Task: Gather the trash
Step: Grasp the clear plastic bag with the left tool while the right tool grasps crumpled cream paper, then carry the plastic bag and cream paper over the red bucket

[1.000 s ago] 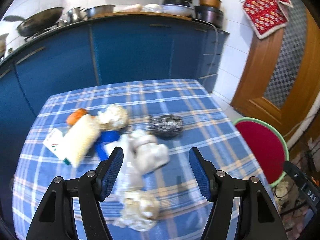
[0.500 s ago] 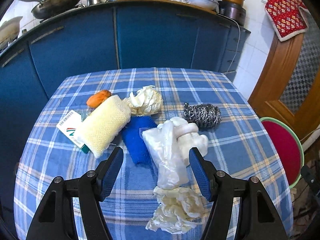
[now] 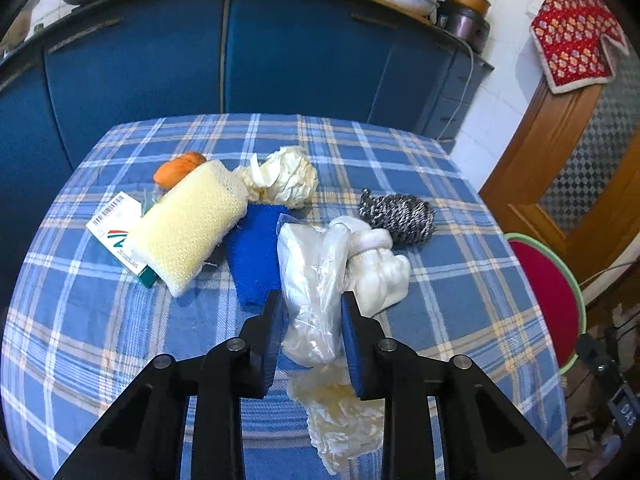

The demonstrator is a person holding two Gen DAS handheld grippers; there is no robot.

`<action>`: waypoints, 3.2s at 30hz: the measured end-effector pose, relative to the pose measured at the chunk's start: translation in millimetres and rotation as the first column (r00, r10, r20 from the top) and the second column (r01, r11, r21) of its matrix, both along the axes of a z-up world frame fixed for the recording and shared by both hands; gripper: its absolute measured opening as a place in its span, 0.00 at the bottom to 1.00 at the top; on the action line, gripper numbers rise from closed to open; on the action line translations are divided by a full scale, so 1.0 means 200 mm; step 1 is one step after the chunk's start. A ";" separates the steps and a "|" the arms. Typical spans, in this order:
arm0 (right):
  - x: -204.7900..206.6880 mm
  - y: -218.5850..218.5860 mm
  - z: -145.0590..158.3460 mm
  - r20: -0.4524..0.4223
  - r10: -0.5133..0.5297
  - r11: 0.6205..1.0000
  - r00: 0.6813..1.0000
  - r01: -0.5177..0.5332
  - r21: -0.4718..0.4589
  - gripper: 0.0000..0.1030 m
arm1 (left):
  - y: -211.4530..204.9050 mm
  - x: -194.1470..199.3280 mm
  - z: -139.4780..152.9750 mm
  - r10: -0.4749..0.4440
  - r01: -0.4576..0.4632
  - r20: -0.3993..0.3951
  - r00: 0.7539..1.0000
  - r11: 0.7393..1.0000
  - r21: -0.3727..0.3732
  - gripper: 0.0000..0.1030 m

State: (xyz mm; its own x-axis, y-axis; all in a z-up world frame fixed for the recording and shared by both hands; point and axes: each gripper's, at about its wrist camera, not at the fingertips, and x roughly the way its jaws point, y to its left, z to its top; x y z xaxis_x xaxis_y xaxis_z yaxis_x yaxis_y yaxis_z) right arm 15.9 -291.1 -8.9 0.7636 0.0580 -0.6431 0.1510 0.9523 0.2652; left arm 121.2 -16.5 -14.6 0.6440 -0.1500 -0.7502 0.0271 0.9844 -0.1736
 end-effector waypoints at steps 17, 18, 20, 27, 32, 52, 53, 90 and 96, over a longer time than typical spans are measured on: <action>0.05 0.28 0.03 0.008 0.144 0.990 0.990 -0.144 0.001 0.49 | 0.19 -0.15 0.15 0.061 -0.061 0.095 0.994 0.998 0.001 0.28; 0.05 0.30 0.03 0.008 0.155 0.988 0.988 -0.155 0.001 0.49 | 0.21 -0.16 0.15 0.067 -0.068 0.095 0.993 0.998 0.001 0.28; 0.06 0.36 0.03 0.007 0.186 0.983 0.983 -0.186 -0.001 0.50 | 0.25 -0.18 0.15 0.085 -0.085 0.096 0.992 0.996 0.001 0.28; 0.09 0.56 0.02 0.005 0.277 0.961 0.961 -0.277 -0.001 0.55 | 0.38 -0.23 0.12 0.132 -0.133 0.095 0.987 0.991 -0.001 0.28; 0.11 0.69 -0.01 -0.016 0.325 0.946 0.945 -0.325 0.002 0.57 | 0.46 -0.26 0.10 0.166 -0.166 0.091 0.982 0.986 -0.010 0.28; 0.19 0.92 -0.21 -0.115 0.422 0.905 0.899 -0.426 -0.008 0.25 | 0.48 -0.28 0.07 0.167 -0.165 0.078 0.983 0.986 -0.027 0.28; 0.19 0.92 -0.20 -0.111 0.422 0.905 0.900 -0.425 -0.010 0.24 | 0.47 -0.28 0.07 0.162 -0.160 0.079 0.984 0.987 -0.027 0.28; -0.04 0.15 0.09 0.051 0.087 0.996 0.995 -0.088 0.016 0.23 | -0.33 -0.17 0.21 -0.238 0.245 0.099 0.966 0.968 -0.062 0.27; -0.06 0.00 0.09 0.058 0.018 0.999 0.998 -0.019 0.030 0.23 | -0.50 -0.12 0.23 -0.298 0.304 0.104 0.949 0.951 -0.055 0.27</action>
State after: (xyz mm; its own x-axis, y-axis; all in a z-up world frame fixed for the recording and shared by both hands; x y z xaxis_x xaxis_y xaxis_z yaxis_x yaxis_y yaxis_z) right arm 3.1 -292.0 8.8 0.7978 0.0912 -0.5959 0.1171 0.9463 0.3015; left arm 96.4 -117.3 31.7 0.6272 -0.3971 -0.6700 0.3396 0.9136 -0.2236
